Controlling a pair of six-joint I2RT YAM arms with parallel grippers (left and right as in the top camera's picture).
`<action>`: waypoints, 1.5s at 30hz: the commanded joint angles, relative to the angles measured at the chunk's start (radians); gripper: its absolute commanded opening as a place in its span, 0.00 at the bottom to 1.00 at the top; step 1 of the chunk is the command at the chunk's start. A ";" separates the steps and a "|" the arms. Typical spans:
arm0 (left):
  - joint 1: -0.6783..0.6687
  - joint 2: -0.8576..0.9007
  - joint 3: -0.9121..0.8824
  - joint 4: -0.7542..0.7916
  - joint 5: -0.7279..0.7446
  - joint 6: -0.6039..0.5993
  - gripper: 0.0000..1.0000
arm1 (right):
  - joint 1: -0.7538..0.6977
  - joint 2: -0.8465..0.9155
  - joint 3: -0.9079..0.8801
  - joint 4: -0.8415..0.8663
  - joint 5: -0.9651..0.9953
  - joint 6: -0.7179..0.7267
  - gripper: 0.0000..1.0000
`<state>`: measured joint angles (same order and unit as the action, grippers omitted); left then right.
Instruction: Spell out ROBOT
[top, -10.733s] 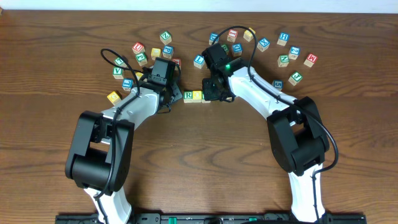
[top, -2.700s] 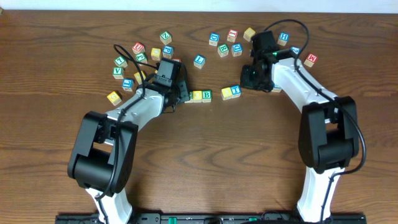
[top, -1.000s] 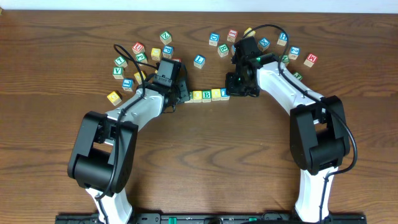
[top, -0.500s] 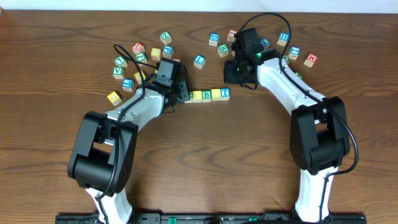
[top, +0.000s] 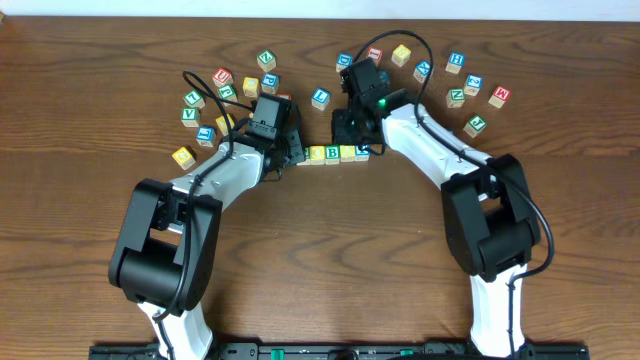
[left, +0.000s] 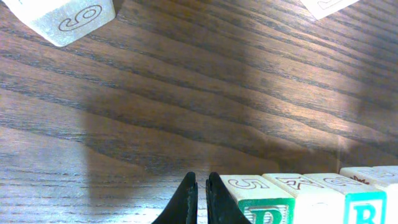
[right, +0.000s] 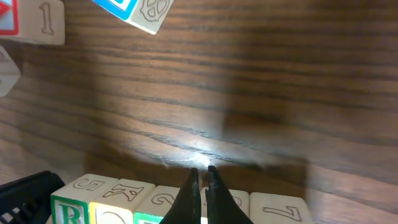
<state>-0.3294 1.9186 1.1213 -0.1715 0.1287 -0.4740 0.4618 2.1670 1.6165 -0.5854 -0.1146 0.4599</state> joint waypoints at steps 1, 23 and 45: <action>0.003 0.003 -0.008 0.002 -0.005 -0.006 0.08 | 0.000 0.013 0.014 0.002 0.033 0.019 0.01; 0.003 0.003 -0.008 0.005 -0.005 -0.006 0.07 | 0.013 0.027 0.013 -0.029 0.033 0.019 0.01; 0.003 0.003 -0.008 0.004 -0.005 -0.006 0.07 | 0.019 0.027 0.013 -0.043 0.026 0.019 0.01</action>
<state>-0.3294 1.9186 1.1213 -0.1680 0.1287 -0.4740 0.4625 2.1731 1.6165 -0.6224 -0.0963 0.4644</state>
